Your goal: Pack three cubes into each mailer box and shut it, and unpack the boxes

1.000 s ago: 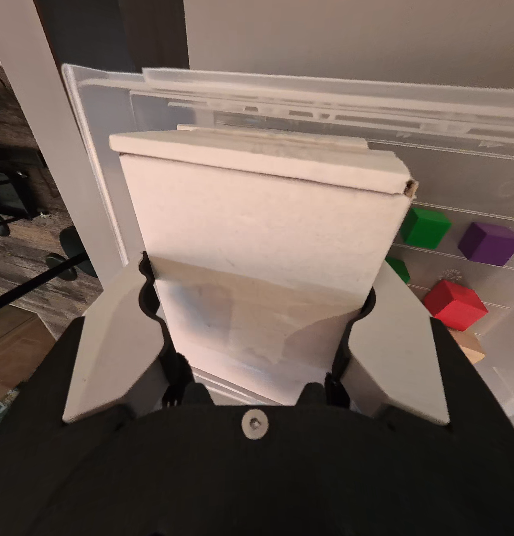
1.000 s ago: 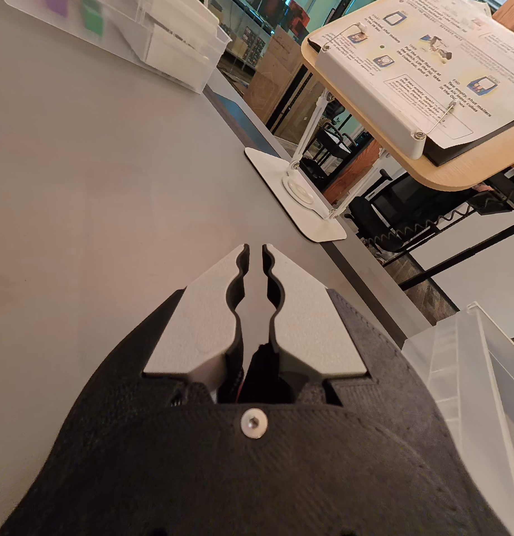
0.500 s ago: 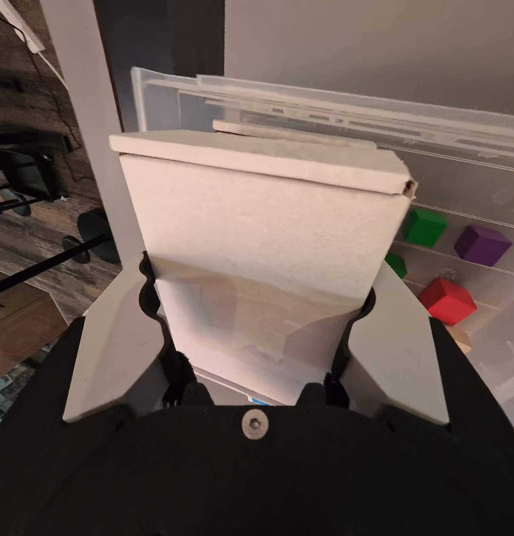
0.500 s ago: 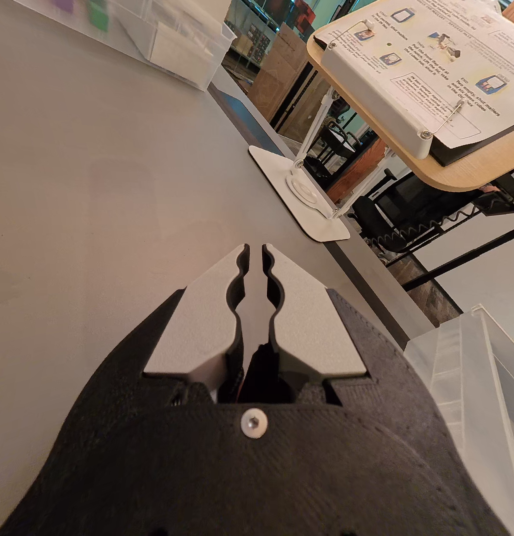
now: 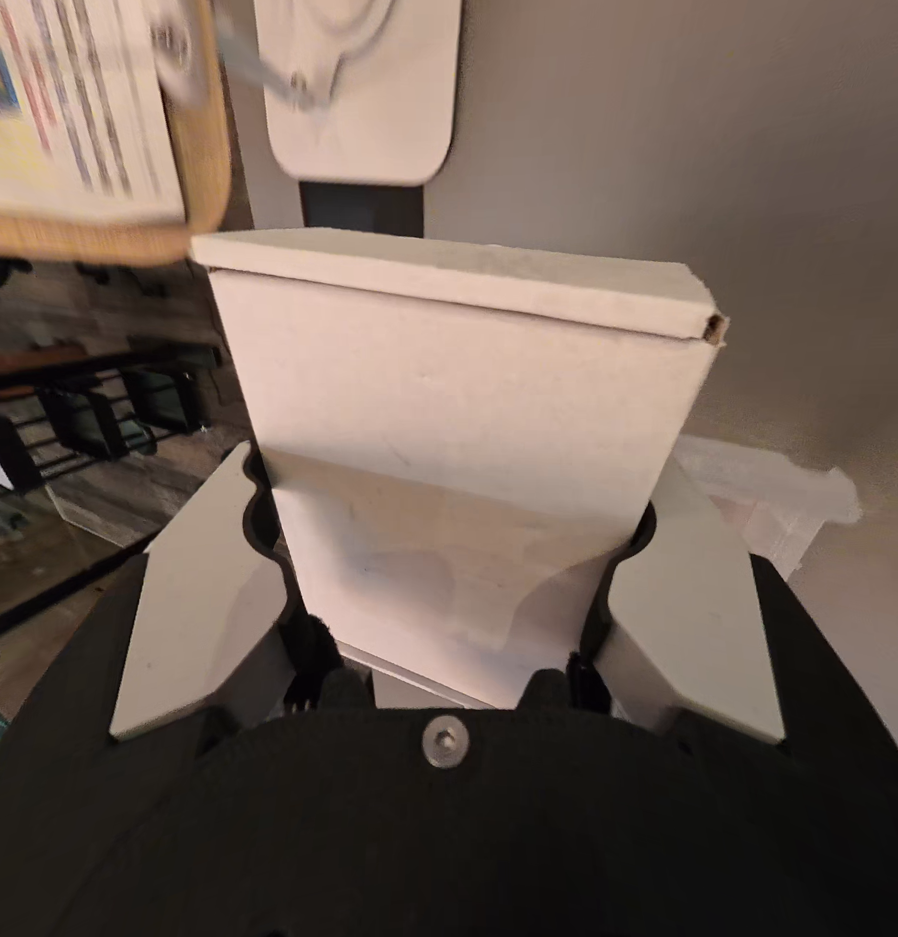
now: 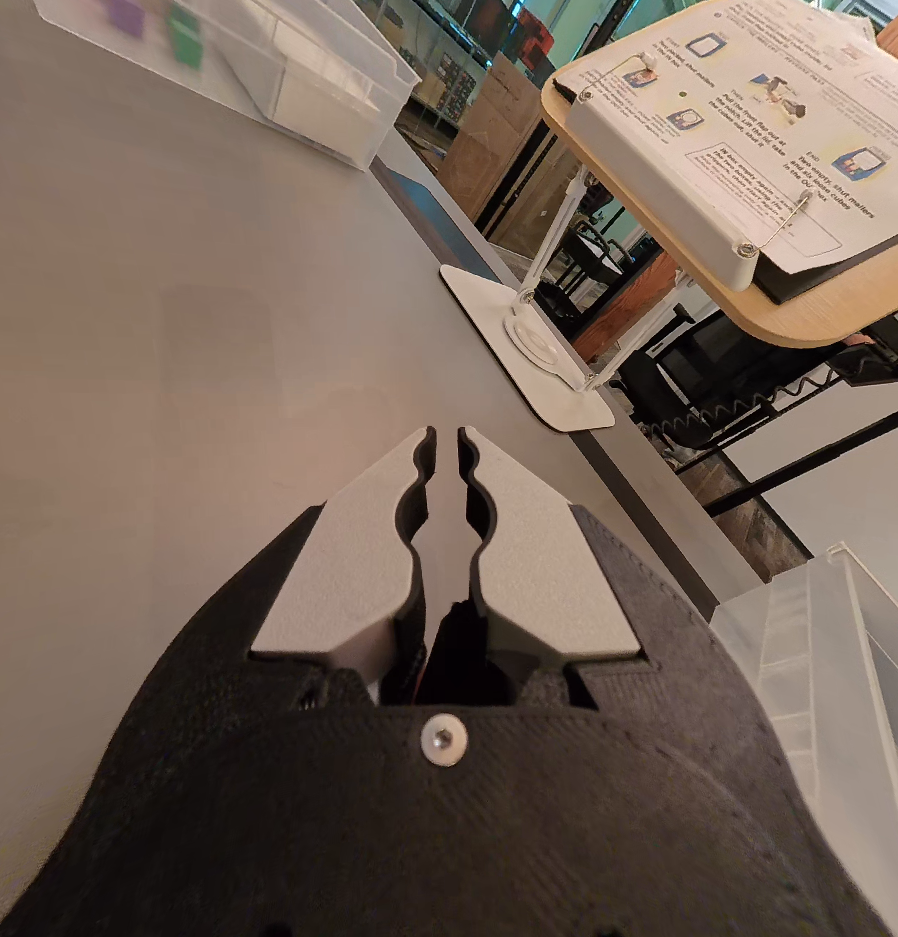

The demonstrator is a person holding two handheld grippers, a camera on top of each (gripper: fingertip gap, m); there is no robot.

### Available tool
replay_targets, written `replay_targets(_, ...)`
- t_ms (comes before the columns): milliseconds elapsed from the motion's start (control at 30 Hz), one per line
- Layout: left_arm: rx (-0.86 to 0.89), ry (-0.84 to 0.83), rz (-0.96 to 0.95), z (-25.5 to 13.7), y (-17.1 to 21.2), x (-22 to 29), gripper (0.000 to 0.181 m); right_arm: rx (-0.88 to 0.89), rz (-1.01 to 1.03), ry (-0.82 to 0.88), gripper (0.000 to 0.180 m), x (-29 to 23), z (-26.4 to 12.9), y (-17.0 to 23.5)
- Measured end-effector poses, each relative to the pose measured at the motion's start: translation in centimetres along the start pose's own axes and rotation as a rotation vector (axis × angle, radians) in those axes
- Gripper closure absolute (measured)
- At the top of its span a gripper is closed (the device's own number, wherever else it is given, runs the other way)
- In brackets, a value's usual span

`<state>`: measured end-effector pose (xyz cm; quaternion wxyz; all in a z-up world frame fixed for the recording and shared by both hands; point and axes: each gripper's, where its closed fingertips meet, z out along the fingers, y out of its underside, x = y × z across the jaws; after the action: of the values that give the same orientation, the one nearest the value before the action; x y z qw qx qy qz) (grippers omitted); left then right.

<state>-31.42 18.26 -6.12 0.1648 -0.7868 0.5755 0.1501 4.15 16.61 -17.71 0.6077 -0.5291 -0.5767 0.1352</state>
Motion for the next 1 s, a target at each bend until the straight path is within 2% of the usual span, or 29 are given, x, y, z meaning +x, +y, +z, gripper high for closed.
replay_targets(167,0.003,0.017,0.108,1.5,-8.5,3.1,0.045,-0.002,-0.019,0.017,0.173,0.2,-0.2,-0.2)
replay_targets(300,0.076,0.064,0.125,4.1,-15.4,6.8,0.044,-0.008,-0.039,0.034,0.172,0.6,-0.4,-0.2)
replay_targets(433,0.094,0.096,0.132,7.8,-19.9,10.7,0.043,-0.036,-0.048,0.064,0.17,1.5,-0.7,0.4)
replay_targets(600,0.083,0.182,0.095,12.0,-22.3,16.1,0.043,-0.051,-0.012,0.092,0.166,2.5,-1.0,0.9)
replay_targets(767,0.058,0.211,0.048,13.6,-23.2,18.9,0.042,-0.051,-0.049,0.068,0.167,1.7,-0.8,0.6)
replay_targets(900,0.144,0.168,0.015,12.4,-24.2,18.2,0.043,-0.058,-0.058,0.054,0.164,1.4,-0.7,0.6)
replay_targets(1000,0.228,0.204,-0.022,10.2,-24.4,17.9,0.044,-0.062,-0.041,0.042,0.158,1.3,-0.6,0.8)
